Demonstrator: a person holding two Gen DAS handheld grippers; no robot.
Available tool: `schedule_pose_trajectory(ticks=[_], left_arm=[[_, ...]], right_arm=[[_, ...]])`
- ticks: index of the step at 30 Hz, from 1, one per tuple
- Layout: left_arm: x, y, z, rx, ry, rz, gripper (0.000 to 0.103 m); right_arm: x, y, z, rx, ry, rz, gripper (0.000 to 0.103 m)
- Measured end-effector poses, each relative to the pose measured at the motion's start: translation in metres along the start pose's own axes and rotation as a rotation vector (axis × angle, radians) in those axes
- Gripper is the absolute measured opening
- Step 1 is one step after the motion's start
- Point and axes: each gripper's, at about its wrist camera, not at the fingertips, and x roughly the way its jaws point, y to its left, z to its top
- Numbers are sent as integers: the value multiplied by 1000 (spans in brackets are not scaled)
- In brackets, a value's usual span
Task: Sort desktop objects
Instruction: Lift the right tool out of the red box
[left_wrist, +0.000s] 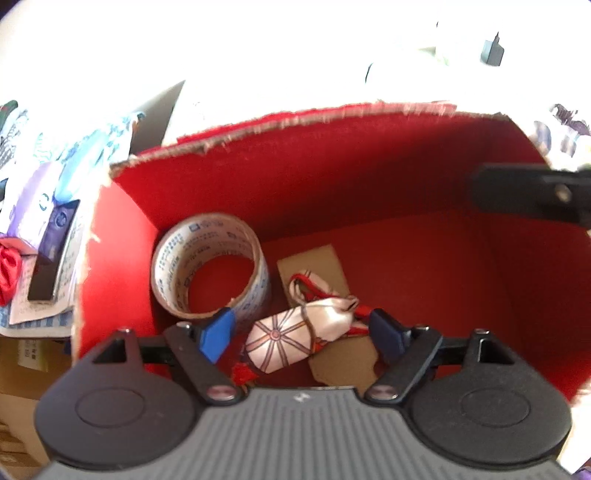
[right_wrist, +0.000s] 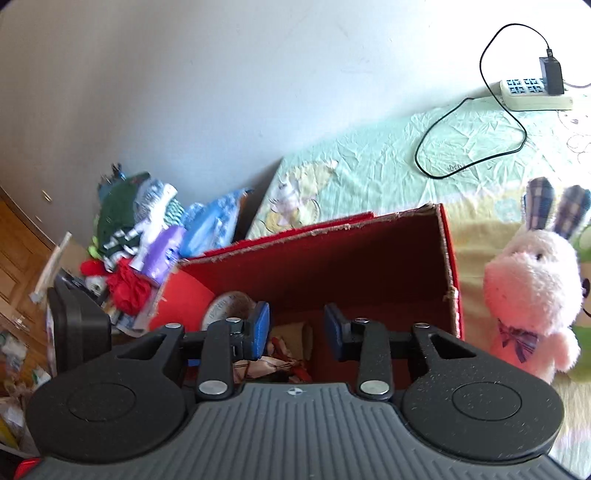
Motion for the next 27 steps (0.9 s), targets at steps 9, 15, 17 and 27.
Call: schedule_pose_trajectory(ticks=[9, 15, 17, 27], left_arm=[[-59, 27, -21, -24, -163, -26, 90], [-93, 58, -50, -92, -212, -27, 90], [-98, 67, -61, -126, -205, -35, 89], [-94, 85, -108, -214, -104, -144, 88]], right_arm=[[-26, 19, -16, -35, -5, 145, 30], [-38, 30, -34, -67, 61, 299, 30], [-35, 34, -40, -78, 98, 330, 30], [-6, 57, -84, -210, 330, 319, 30]])
